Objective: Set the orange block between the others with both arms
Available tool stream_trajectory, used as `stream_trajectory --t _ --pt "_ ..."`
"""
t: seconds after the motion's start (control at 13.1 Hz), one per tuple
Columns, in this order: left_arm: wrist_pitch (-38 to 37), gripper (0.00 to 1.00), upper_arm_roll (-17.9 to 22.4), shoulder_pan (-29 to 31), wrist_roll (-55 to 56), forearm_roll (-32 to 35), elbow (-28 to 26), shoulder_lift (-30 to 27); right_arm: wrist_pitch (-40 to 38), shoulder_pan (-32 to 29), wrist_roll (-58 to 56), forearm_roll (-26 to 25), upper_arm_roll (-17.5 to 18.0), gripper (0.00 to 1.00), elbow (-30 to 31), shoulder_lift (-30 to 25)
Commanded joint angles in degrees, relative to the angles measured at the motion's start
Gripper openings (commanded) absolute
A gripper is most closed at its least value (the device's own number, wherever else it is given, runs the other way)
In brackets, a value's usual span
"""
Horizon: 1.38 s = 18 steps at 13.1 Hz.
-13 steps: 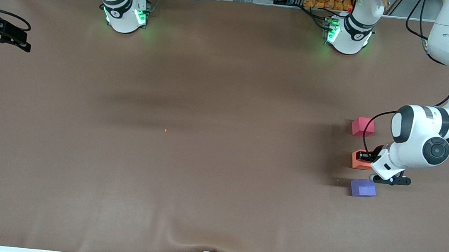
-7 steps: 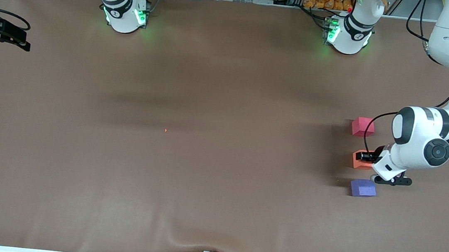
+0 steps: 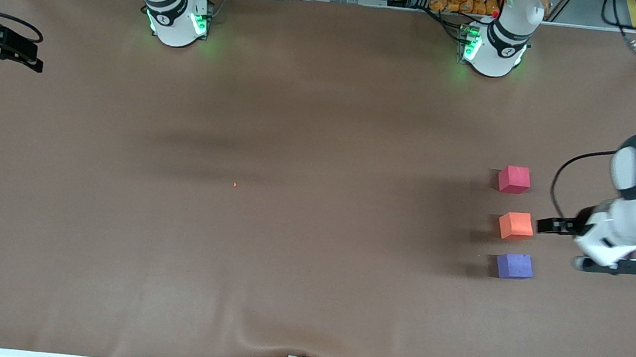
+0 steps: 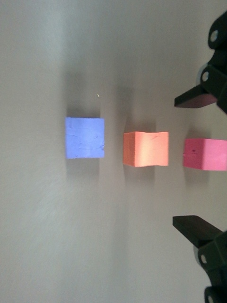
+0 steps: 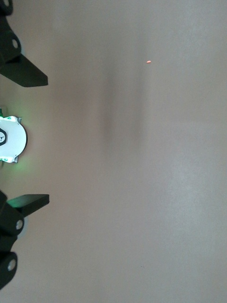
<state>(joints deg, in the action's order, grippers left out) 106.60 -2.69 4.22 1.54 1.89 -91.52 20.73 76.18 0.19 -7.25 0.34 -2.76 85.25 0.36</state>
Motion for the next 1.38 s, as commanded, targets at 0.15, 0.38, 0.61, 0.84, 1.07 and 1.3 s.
stream_trajectory --t 0.15,0.38,0.61,0.84,1.07,1.3 --pt "-8.16 1.0 -0.39 0.44 -0.39 1.09 8.55 -4.62 -0.86 -0.72 0.75 0.89 0.48 1.0 -1.05 0.08" --pt "-12.99 1.0 -0.74 0.44 -0.31 0.66 8.64 -10.51 -0.77 -0.72 0.75 0.8 0.48 1.0 -1.14 0.08" --pt "-15.9 1.0 -0.92 0.35 0.13 1.0 8.64 -13.78 -0.69 -0.72 0.75 0.8 0.56 1.0 -1.14 0.08" --pt "-17.56 1.0 -0.83 0.35 0.22 0.66 8.55 -17.99 -0.69 -0.72 0.84 0.8 0.48 1.0 -1.14 0.08" --pt "-19.15 1.0 -0.48 0.52 0.04 0.3 8.64 -19.67 -0.6 -0.54 0.66 0.8 0.56 1.0 -1.14 0.08" --pt "-19.24 1.0 -0.39 0.87 -0.65 0.3 8.55 -20.81 -0.77 -0.54 0.75 0.62 0.65 1.0 -1.14 0.17"
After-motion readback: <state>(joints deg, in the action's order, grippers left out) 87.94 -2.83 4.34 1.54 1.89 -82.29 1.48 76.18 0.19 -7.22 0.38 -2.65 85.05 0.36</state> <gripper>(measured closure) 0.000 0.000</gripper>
